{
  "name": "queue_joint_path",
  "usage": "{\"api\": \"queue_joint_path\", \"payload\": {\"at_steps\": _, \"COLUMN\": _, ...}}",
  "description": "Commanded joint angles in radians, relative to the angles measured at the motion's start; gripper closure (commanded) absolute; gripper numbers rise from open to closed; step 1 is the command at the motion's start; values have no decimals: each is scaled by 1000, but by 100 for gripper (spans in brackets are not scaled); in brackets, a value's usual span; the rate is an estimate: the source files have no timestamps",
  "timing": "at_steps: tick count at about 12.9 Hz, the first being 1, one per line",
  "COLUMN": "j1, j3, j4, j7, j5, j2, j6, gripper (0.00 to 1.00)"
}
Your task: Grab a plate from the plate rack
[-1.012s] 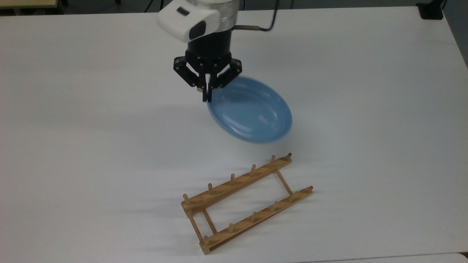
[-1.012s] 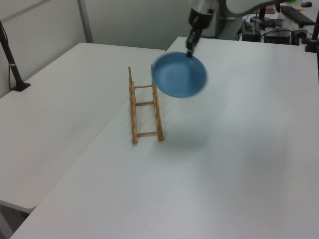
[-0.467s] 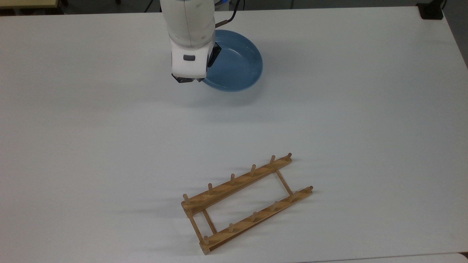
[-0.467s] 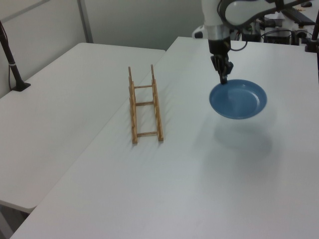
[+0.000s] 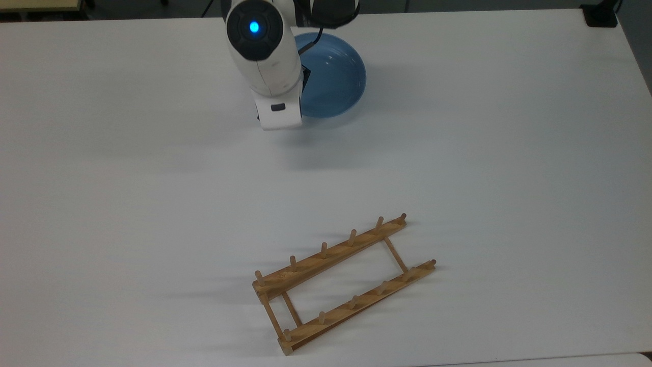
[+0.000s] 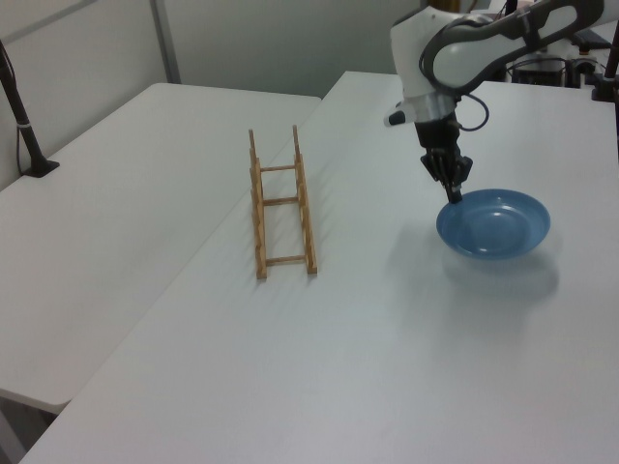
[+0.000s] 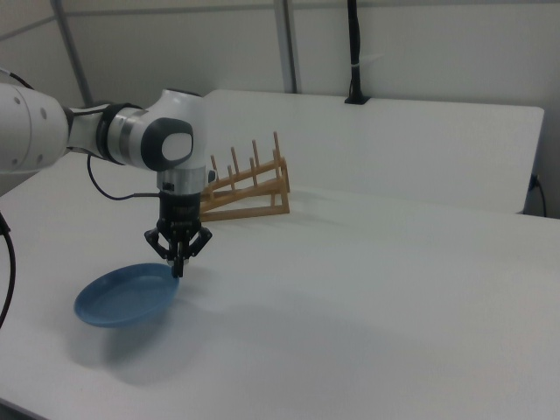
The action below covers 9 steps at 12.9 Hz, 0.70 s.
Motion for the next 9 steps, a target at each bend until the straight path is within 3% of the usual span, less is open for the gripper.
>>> {"api": "queue_joint_path", "payload": {"at_steps": 1, "j1": 0, "j3": -3, "j4": -35, "j7": -43, "j5": 24, "j2": 37, "j6": 93, "gripper": 100}}
{"api": "queue_joint_path", "payload": {"at_steps": 3, "j1": -5, "j3": -3, "j4": -38, "j7": -38, "j5": 23, "j2": 51, "j6": 121, "gripper": 100}}
{"api": "queue_joint_path", "payload": {"at_steps": 4, "j1": -6, "j3": -3, "j4": -34, "j7": -32, "j5": 23, "j2": 51, "j6": 119, "gripper": 85}}
{"api": "queue_joint_path", "payload": {"at_steps": 5, "j1": -19, "j3": -3, "j4": -26, "j7": -27, "j5": 23, "j2": 46, "j6": 112, "gripper": 47}}
{"api": "queue_joint_path", "payload": {"at_steps": 6, "j1": -23, "j3": -3, "j4": -5, "j7": -3, "j5": 24, "j2": 36, "j6": 101, "gripper": 0}}
{"api": "queue_joint_path", "payload": {"at_steps": 9, "j1": -22, "j3": -6, "j4": 72, "j7": 106, "j5": 21, "j2": -13, "j6": 26, "gripper": 0}}
